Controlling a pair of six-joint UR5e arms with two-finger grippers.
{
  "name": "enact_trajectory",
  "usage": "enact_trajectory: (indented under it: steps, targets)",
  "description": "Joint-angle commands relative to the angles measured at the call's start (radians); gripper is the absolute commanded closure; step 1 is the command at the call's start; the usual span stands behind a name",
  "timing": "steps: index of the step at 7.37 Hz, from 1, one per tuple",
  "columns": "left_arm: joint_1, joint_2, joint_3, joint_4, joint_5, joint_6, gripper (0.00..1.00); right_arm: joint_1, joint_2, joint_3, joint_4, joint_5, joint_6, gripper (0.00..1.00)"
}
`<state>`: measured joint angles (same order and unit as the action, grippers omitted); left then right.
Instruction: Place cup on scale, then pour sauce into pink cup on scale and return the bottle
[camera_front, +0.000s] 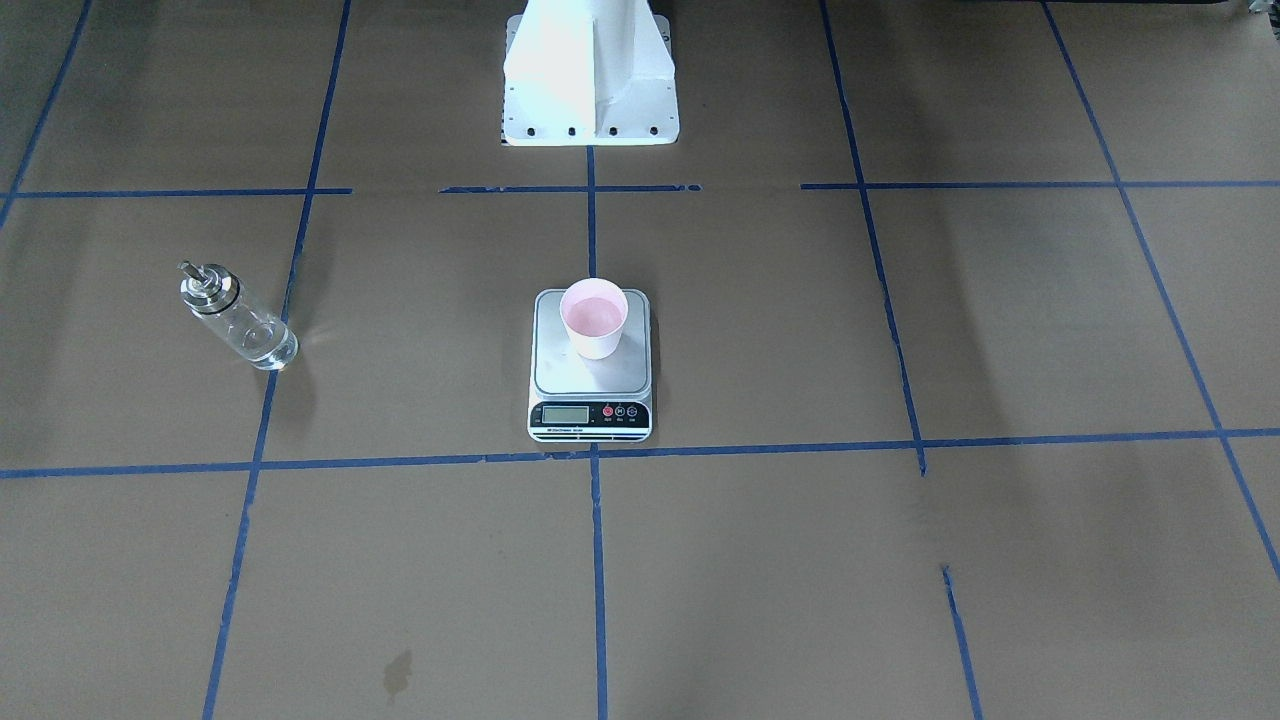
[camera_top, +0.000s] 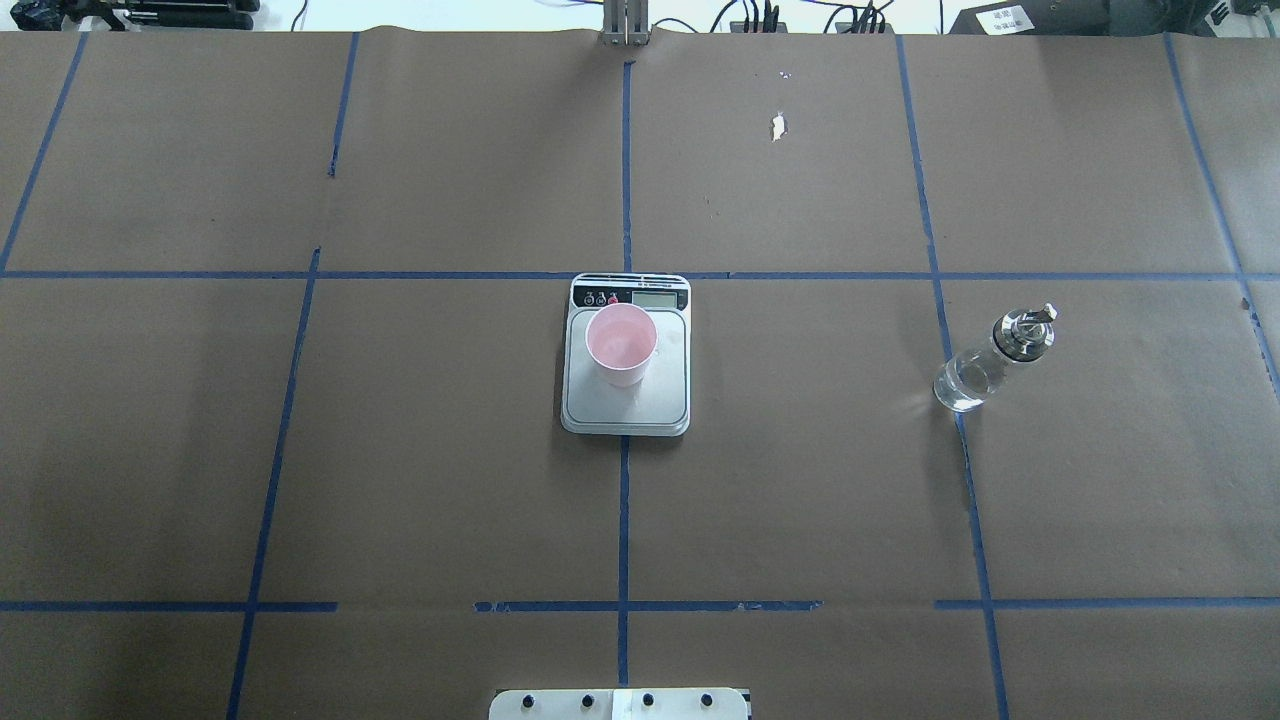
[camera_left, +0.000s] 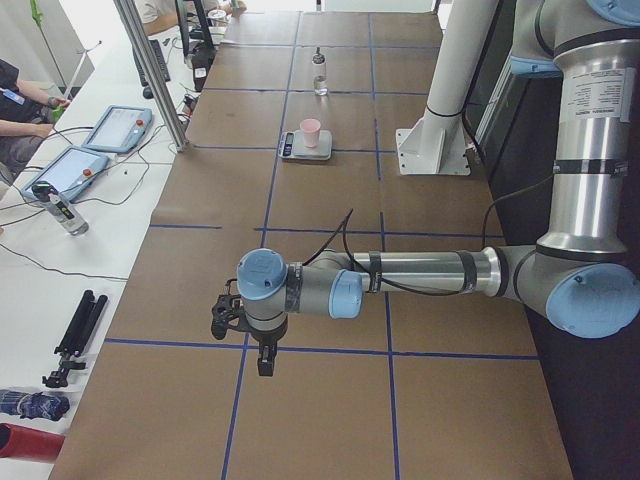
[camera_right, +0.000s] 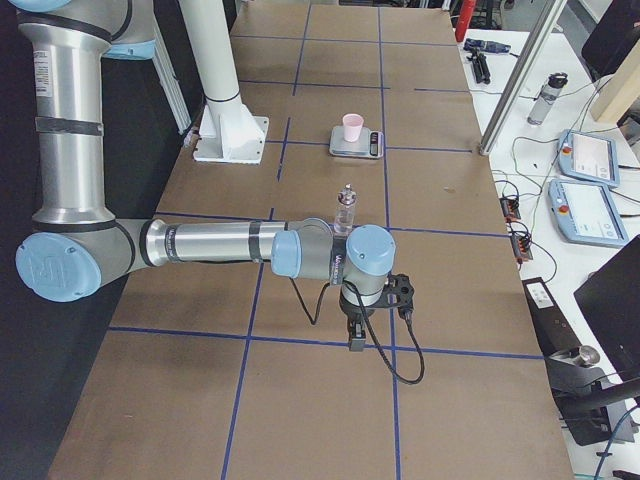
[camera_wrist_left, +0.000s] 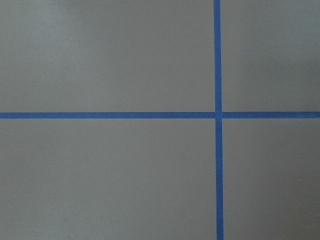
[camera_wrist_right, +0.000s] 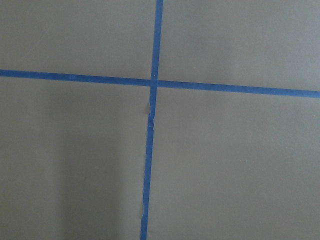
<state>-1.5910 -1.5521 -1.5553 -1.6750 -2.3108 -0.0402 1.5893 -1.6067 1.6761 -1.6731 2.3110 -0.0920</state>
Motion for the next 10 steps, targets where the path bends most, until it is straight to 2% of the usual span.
enact_trajectory:
  steps: [1,10]
  targets:
    - [0.014,0.004,0.004,0.017,0.001,0.002,0.0,0.0,0.001,-0.006,0.022,0.001,0.002,0.0]
    - [0.016,0.004,0.006,0.049,-0.001,0.008,0.0,0.0,0.001,-0.01,0.024,0.002,0.002,0.0]
